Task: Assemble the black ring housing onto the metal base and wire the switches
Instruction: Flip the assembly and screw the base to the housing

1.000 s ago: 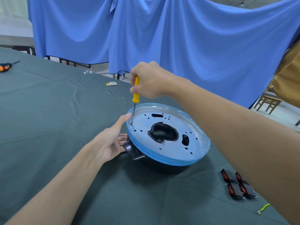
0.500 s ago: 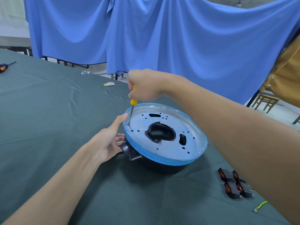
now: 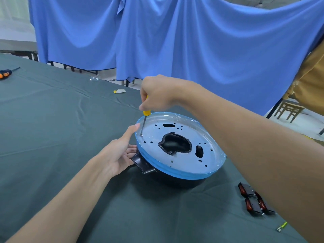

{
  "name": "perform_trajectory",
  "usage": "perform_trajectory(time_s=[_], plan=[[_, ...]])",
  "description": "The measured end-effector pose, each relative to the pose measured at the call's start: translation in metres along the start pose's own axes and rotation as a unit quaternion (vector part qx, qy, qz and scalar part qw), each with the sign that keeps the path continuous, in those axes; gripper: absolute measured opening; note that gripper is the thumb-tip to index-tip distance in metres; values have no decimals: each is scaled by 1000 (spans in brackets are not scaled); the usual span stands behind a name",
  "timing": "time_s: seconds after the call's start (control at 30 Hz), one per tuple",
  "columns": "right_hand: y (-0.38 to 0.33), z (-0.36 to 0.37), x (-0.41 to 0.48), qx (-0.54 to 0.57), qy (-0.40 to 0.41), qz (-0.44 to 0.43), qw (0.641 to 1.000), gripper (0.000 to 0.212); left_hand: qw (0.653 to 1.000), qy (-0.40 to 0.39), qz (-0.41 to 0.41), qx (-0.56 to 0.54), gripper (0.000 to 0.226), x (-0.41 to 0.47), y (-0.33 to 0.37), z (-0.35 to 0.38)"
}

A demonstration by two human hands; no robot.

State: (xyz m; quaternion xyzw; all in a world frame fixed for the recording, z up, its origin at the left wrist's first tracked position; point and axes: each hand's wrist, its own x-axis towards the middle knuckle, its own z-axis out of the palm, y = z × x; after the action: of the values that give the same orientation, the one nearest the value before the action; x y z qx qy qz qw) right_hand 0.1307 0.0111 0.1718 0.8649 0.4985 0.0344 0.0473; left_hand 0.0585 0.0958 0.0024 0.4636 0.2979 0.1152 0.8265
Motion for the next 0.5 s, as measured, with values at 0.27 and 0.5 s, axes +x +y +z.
perform_trajectory(time_s=[0.27,0.5], plan=[[-1,-6,-3,16,-56,87,994,22,1000,0,4,2,62,0,1,0],[0,-14,1,59,-147,77,984,31,1000,1,0,2,66,0,1,0]])
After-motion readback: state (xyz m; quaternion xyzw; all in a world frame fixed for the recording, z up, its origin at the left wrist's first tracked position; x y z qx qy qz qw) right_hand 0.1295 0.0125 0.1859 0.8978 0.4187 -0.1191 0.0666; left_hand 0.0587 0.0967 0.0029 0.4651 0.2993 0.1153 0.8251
